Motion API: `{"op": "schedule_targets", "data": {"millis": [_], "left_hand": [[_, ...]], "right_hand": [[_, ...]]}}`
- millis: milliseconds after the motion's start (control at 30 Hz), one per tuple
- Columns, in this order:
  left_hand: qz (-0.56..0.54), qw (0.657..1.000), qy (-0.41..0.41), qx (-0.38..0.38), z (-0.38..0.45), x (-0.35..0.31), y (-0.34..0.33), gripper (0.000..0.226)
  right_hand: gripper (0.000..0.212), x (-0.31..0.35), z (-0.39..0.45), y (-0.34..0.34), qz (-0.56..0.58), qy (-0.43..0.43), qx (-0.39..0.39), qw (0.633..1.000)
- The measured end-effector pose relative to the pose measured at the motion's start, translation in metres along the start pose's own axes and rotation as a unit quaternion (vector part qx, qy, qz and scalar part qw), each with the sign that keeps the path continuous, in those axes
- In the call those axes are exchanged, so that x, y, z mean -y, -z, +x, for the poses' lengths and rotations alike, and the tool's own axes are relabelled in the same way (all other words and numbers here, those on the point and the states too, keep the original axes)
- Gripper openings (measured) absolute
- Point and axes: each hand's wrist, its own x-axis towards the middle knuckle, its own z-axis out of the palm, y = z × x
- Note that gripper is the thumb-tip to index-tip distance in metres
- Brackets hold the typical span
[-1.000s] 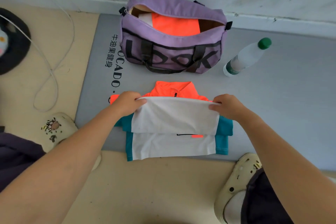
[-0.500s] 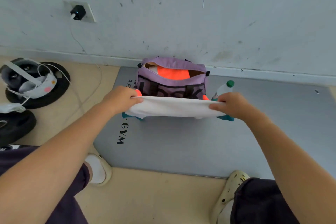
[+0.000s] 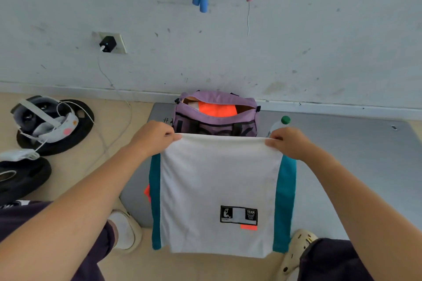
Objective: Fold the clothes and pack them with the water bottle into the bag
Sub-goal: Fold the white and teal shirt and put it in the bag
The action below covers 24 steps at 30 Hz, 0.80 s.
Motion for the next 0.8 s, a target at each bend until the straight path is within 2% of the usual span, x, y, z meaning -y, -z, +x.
{"op": "schedule_targets", "data": {"millis": [67, 167, 267, 367, 500, 600, 667, 733, 767, 800], "left_hand": [[-0.011, 1.000, 0.003, -0.025, 0.002, 0.001, -0.010, 0.048], [-0.007, 0.995, -0.017, -0.102, 0.007, 0.001, -0.024, 0.051], [-0.004, 0.985, -0.027, -0.172, 0.006, 0.003, -0.038, 0.041], [-0.015, 0.987, -0.003, -0.160, -0.003, 0.012, -0.070, 0.036], [-0.027, 0.995, 0.092, -0.037, -0.024, 0.033, -0.138, 0.039], [-0.003, 0.982, 0.153, 0.112, -0.039, 0.043, -0.185, 0.044], [0.042, 0.948, 0.159, 0.273, -0.044, 0.046, -0.209, 0.054], [0.066, 0.895, 0.177, 0.404, -0.042, 0.048, -0.226, 0.057], [0.055, 0.881, 0.195, 0.428, -0.037, 0.050, -0.231, 0.054], [0.047, 0.886, 0.204, 0.414, -0.030, 0.053, -0.235, 0.048]], "right_hand": [[0.027, -0.002, 0.003, -0.007, 0.025, -0.023, -0.014, 0.999], [0.028, -0.002, 0.005, -0.008, 0.068, -0.050, -0.077, 0.993], [0.032, -0.003, -0.002, -0.016, 0.097, -0.052, -0.124, 0.986], [0.041, -0.014, -0.008, -0.046, 0.089, -0.053, -0.125, 0.987], [0.046, -0.032, -0.011, -0.116, 0.061, -0.096, -0.020, 0.993], [0.043, -0.044, -0.016, -0.173, 0.049, -0.134, 0.064, 0.988], [0.041, -0.051, -0.018, -0.202, 0.021, -0.134, 0.165, 0.977], [0.043, -0.057, -0.016, -0.221, -0.042, -0.108, 0.287, 0.951], [0.040, -0.059, -0.013, -0.227, -0.066, -0.107, 0.316, 0.941], [0.034, -0.060, -0.008, -0.231, -0.079, -0.112, 0.313, 0.940]]}}
